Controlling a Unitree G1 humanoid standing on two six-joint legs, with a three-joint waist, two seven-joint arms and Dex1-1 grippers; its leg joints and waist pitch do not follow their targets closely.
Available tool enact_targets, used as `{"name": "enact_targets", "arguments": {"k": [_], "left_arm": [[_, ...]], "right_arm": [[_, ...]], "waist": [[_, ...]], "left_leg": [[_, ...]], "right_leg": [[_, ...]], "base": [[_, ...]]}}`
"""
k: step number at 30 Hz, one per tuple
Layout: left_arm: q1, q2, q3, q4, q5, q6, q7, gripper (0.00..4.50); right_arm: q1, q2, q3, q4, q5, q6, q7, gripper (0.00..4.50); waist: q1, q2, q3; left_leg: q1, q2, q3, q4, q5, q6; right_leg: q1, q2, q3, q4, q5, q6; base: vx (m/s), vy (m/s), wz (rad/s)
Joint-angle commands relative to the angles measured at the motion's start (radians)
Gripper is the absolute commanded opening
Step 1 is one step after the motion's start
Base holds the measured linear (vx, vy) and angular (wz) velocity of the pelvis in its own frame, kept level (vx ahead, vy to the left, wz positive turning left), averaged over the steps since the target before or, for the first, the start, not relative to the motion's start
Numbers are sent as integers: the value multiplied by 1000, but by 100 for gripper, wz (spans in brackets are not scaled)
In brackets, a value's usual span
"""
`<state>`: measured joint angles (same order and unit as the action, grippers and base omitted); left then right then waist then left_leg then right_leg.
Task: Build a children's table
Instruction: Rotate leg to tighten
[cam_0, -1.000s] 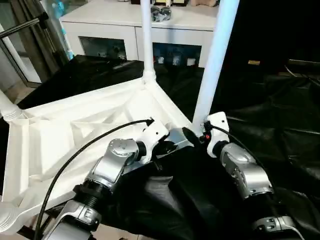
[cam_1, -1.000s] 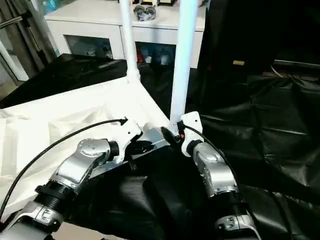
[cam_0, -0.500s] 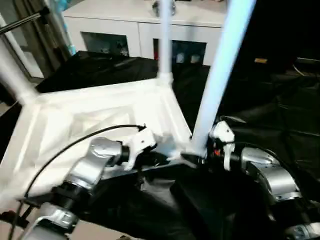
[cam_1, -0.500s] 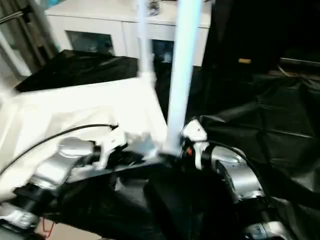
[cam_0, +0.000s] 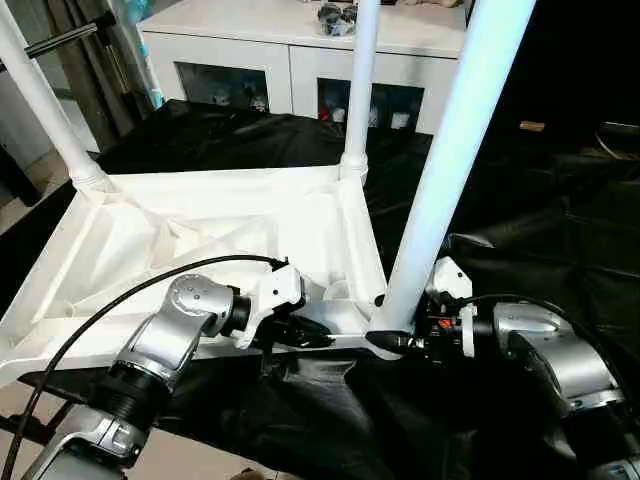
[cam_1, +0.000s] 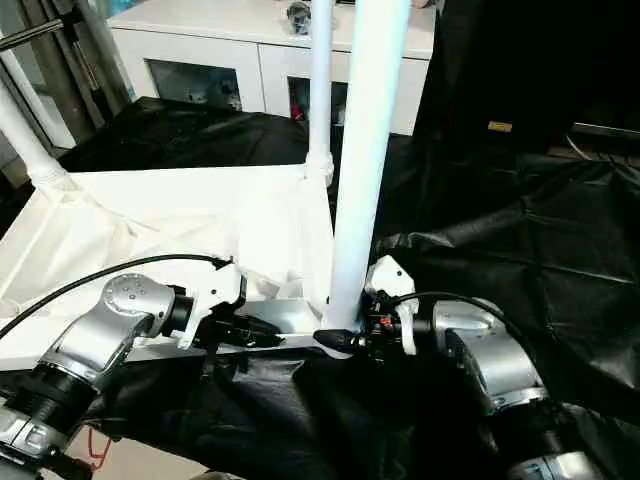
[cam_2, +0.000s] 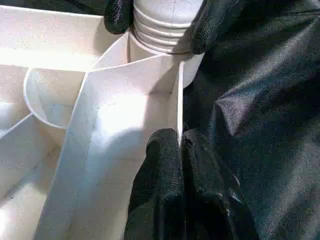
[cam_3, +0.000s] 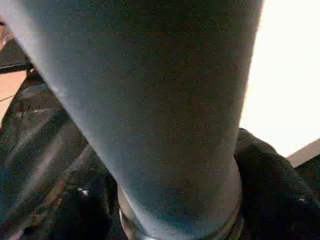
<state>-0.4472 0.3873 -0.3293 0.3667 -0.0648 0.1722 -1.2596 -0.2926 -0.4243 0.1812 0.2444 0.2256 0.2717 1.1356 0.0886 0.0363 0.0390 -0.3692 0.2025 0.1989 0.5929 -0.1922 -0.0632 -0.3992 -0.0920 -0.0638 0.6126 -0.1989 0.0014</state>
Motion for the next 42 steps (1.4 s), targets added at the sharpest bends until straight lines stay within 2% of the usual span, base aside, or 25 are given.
{"name": "enact_targets", "arguments": {"k": [1,2,4,6,8,10,11,13,15,16,19,22,24,27,28,29,30,31,32,34,35,37,39,40,42], "left_arm": [[-11,-25,5,-6,11,-12,70,0],[-12,-27,6,-4,13,-12,76,0],[-26,-52,17,18,28,1,147,0],[-44,-85,28,36,45,45,224,0],[-65,-129,37,59,65,83,308,0],[-88,-186,48,93,82,113,409,0],[-88,-186,48,93,82,113,409,0],[-111,-255,52,123,93,139,507,0],[-118,-285,49,134,100,143,536,0],[-120,-292,42,137,105,138,535,0],[-122,-297,30,136,114,132,523,0],[-121,-285,29,127,110,132,501,0],[-119,-274,25,124,109,120,483,0],[-95,-210,4,91,93,104,367,0],[-89,-191,-3,85,92,91,333,0],[-85,-178,-8,83,92,81,312,0],[-78,-159,-13,76,88,79,280,0],[-74,-145,-16,71,86,79,258,0],[-69,-129,-19,62,80,75,230,0],[-64,-100,-23,46,65,70,171,0],[-63,-88,-23,41,55,58,142,0],[-63,-74,-25,36,42,48,106,0],[-64,-52,-33,24,23,47,49,0],[-64,-47,-35,21,19,50,38,0],[-67,-46,-35,23,21,41,39,0]], "right_arm": [[15,37,38,4,-1,12,-32,281],[15,39,36,6,-2,14,-38,277],[4,74,15,45,-32,10,-136,277],[-19,124,-14,106,-70,-5,-268,275],[-46,175,-44,174,-93,-5,-393,274],[-68,228,-68,228,-104,5,-507,274],[-68,228,-68,228,-104,5,-507,274],[-85,301,-79,255,-126,31,-649,274],[-91,340,-75,263,-143,11,-711,274],[-92,355,-69,264,-146,-1,-708,329],[-95,376,-63,268,-137,-9,-681,349],[-97,364,-55,267,-143,-13,-670,387],[-97,350,-47,262,-152,-21,-660,392],[-77,267,-1,192,-152,-46,-511,392],[-65,241,11,160,-143,-59,-449,392],[-57,224,18,141,-137,-67,-409,392],[-42,191,27,104,-116,-72,-338,392],[-32,169,32,80,-101,-74,-290,392],[-22,140,35,54,-80,-56,-238,392],[-8,85,37,19,-53,-32,-152,392],[-1,58,40,4,-41,-20,-111,392],[6,27,49,-12,-27,-13,-65,392],[21,-21,59,-35,-14,-5,6,392],[24,-32,61,-39,-13,-4,22,392],[28,-41,60,-42,-14,1,36,392]], "waist": [[-2,-12,-56],[-3,-8,-52],[-5,-14,-51],[-8,-11,-47],[-20,-13,-43],[-26,-11,-44],[-28,-7,-44],[-33,-3,-43],[-31,-4,-44],[-32,-6,-42],[-32,-3,-40],[-33,-4,-43],[-34,-4,-42],[-35,-1,-43],[-34,3,-46],[-35,-1,-48],[-33,4,-50],[-30,1,-51],[-29,11,-52],[-27,3,-57],[-22,3,-57],[-20,7,-61],[-12,5,-65],[-7,8,-66],[0,6,-65]], "left_leg": [[10,31,-14,-68,-174,50],[12,32,-15,-72,-195,43],[15,31,-15,-74,-219,29],[18,31,-17,-78,-249,7],[18,26,-21,-83,-285,-22],[18,26,-24,-84,-294,-32],[21,25,-23,-83,-298,-31],[19,23,-23,-84,-308,-28],[20,21,-25,-84,-316,-24],[21,20,-24,-84,-326,-21],[24,18,-27,-86,-358,-14],[23,22,-29,-91,-347,-12],[21,22,-30,-92,-356,-13],[20,23,-30,-94,-362,-9],[17,25,-30,-94,-338,-2],[14,25,-27,-92,-311,8],[14,25,-27,-91,-297,12],[15,26,-23,-87,-275,26],[15,27,-23,-86,-255,33],[11,28,-23,-82,-203,53],[12,28,-20,-76,-177,71],[11,29,-18,-71,-142,86],[11,29,-17,-66,-111,102],[11,31,-15,-64,-95,113],[9,31,-15,-62,-96,116]], "right_leg": [[48,-50,41,-68,-114,-247],[45,-50,41,-72,-151,-240],[43,-51,42,-77,-206,-225],[39,-54,42,-86,-286,-204],[37,-54,39,-95,-381,-174],[37,-54,38,-100,-393,-156],[34,-53,40,-100,-389,-158],[33,-51,40,-104,-385,-156],[34,-52,37,-107,-400,-146],[30,-51,38,-112,-418,-138],[29,-53,36,-121,-493,-110],[32,-51,36,-117,-453,-113],[32,-51,36,-115,-444,-119],[36,-51,37,-115,-426,-119],[40,-51,39,-109,-372,-130],[44,-50,39,-104,-311,-147],[46,-49,40,-100,-279,-158],[45,-48,41,-97,-226,-179],[48,-50,41,-91,-189,-202],[58,-47,38,-80,-104,-229],[56,-45,38,-75,-58,-247],[57,-47,36,-67,-7,-268],[60,-46,35,-61,33,-281],[56,-47,36,-58,60,-289],[55,-47,35,-58,60,-292]], "base": [[0,0,0],[0,0,0],[0,0,0],[0,0,0],[-26,0,-2],[0,0,0],[0,0,0],[0,0,0],[0,0,0],[0,0,0],[0,0,0],[0,0,0],[0,0,0],[0,0,0],[0,0,0],[0,0,0],[0,0,0],[0,0,0],[52,-7,4],[53,-3,0],[52,5,0],[0,0,0],[0,0,0],[0,0,0],[0,0,0]]}}
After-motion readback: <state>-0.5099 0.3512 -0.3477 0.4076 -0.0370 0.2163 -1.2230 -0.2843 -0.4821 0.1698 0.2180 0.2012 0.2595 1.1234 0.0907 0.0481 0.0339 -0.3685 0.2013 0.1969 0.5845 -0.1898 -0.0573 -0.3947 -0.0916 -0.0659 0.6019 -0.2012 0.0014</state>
